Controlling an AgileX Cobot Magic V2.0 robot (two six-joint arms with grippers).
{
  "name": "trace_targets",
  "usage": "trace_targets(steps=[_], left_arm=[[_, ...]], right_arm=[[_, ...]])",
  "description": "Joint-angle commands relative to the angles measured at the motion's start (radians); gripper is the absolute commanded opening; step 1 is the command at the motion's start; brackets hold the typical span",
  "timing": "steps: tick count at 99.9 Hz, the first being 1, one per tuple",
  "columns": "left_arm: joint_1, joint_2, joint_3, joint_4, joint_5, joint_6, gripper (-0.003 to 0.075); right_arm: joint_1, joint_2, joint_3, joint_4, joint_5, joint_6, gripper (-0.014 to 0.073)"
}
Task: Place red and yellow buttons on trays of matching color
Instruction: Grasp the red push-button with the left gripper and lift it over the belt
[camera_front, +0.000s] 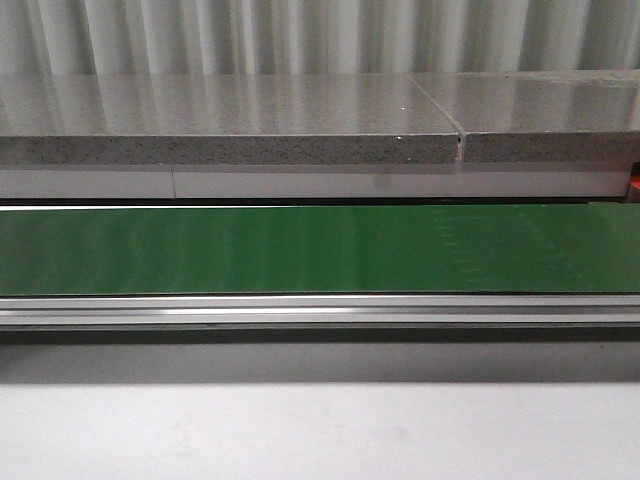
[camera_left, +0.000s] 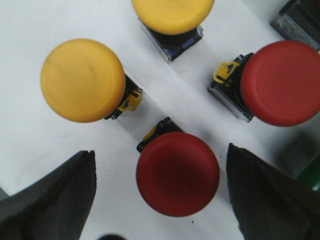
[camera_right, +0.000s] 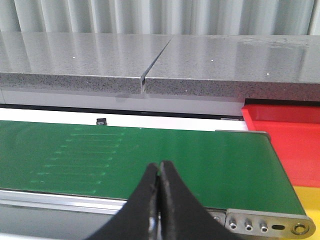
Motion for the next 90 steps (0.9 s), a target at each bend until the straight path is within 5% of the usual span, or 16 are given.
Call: trace_targets(steps=[1, 23, 63, 90], left_arm=[[0.005, -0.025, -0.026, 0.005, -0.027, 0.003, 0.0468], [0.005, -0.025, -0.026, 0.005, -0.025, 0.003, 0.0372], [0.005, -0.047, -0.026, 0.005, 0.002, 0.026, 0.001], [0.005, -0.206, -0.026, 0.001, 0.036, 0.039, -0.002]], right_arm=[[-0.001, -0.016, 0.002, -0.011, -0.086, -0.011, -0.0067], [-0.001, -0.016, 0.002, -0.011, -0.086, -0.011, -0.0067], [-0.001, -0.016, 0.002, -0.011, -0.086, -0.011, -0.0067], [-0.001, -0.016, 0.002, -0.011, -0.086, -0.011, -0.0067]])
